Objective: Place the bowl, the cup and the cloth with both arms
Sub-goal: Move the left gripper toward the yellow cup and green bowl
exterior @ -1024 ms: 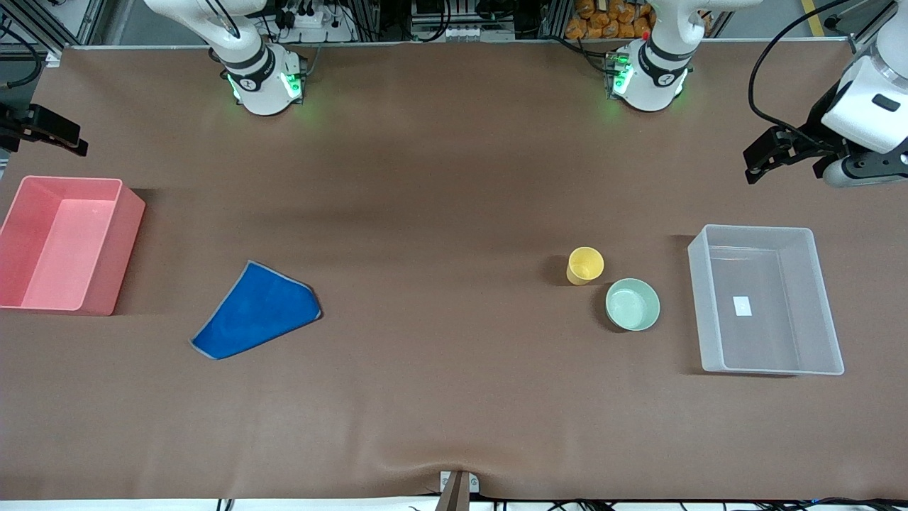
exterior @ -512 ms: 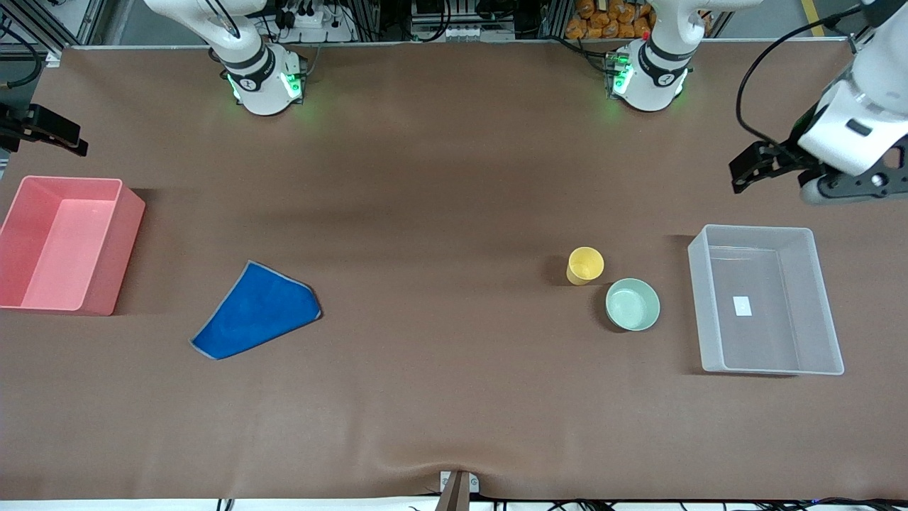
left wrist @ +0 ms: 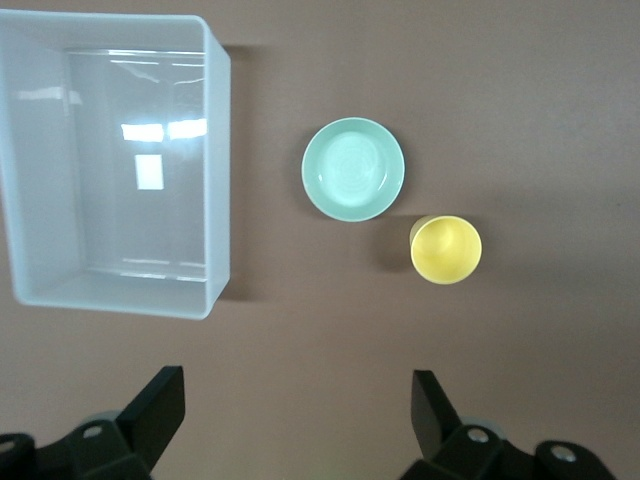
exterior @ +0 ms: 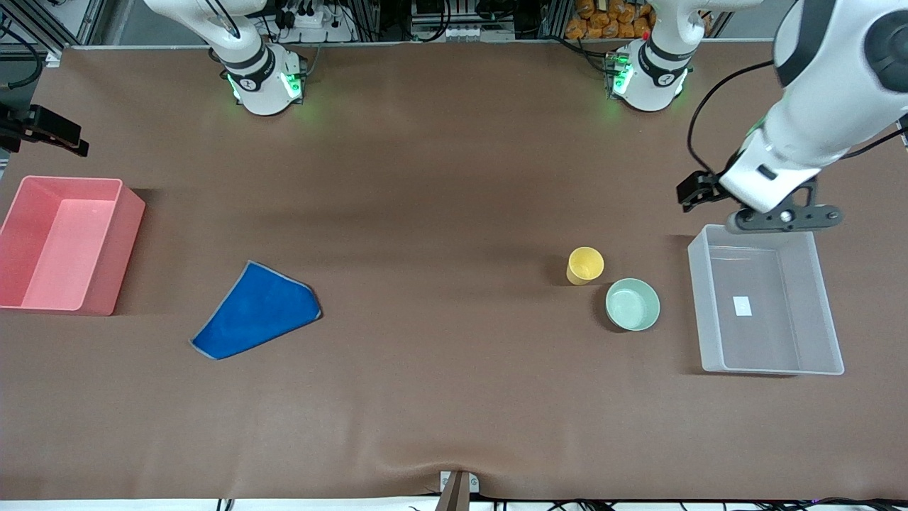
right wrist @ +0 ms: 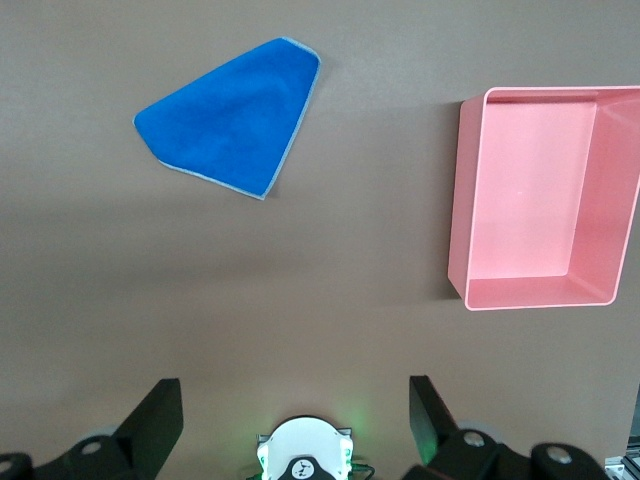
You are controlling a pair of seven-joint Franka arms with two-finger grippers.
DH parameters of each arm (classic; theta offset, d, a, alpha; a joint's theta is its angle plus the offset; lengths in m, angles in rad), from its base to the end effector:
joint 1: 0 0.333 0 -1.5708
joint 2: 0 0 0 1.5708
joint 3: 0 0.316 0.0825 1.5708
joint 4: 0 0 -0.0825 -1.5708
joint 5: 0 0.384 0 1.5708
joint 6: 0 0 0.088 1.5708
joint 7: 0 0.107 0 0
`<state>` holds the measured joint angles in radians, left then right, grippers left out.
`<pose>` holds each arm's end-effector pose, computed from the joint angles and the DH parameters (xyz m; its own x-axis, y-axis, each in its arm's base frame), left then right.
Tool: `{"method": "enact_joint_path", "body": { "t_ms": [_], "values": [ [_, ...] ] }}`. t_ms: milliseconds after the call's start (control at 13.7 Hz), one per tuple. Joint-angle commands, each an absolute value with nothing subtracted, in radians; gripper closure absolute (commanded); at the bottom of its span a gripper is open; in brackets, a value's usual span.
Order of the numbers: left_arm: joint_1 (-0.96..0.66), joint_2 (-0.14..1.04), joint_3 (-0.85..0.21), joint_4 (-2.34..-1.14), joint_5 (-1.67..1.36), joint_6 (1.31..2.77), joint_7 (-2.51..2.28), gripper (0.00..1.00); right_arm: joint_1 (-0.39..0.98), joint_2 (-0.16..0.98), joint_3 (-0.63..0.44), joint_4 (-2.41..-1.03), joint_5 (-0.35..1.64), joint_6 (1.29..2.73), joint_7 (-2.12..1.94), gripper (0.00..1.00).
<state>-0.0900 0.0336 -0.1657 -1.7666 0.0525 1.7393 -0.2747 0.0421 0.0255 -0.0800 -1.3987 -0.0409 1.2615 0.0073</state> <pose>0.5501 -0.1377 0.5273 0.9989 0.0099 -0.0459 0.0072 -0.9982 -0.0603 0.5273 -0.0246 0.6648 0.9852 -0.0574 -0.1613 -0.0510 -0.9977 0.0437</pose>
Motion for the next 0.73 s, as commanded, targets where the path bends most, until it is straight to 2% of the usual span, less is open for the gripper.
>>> {"method": "enact_joint_path", "body": {
  "t_ms": [0,439,659],
  "values": [
    [-0.086,-0.032,-0.214,-1.951,0.037,1.891,-0.36,0.0,0.066,0.037,-0.084,-1.397,-0.026,1.253,0.017,0.0],
    [-0.089,0.052,-0.229,-2.166,0.035,2.208,-0.39,0.0,0.127,0.098,-0.084,-1.401,-0.026,1.244,0.009,0.0],
    [-0.092,0.115,-0.232,-2.22,0.037,2.348,-0.457,0.23,0.126,0.107,-0.084,-1.402,-0.026,1.244,0.006,0.0]
  ]
}}
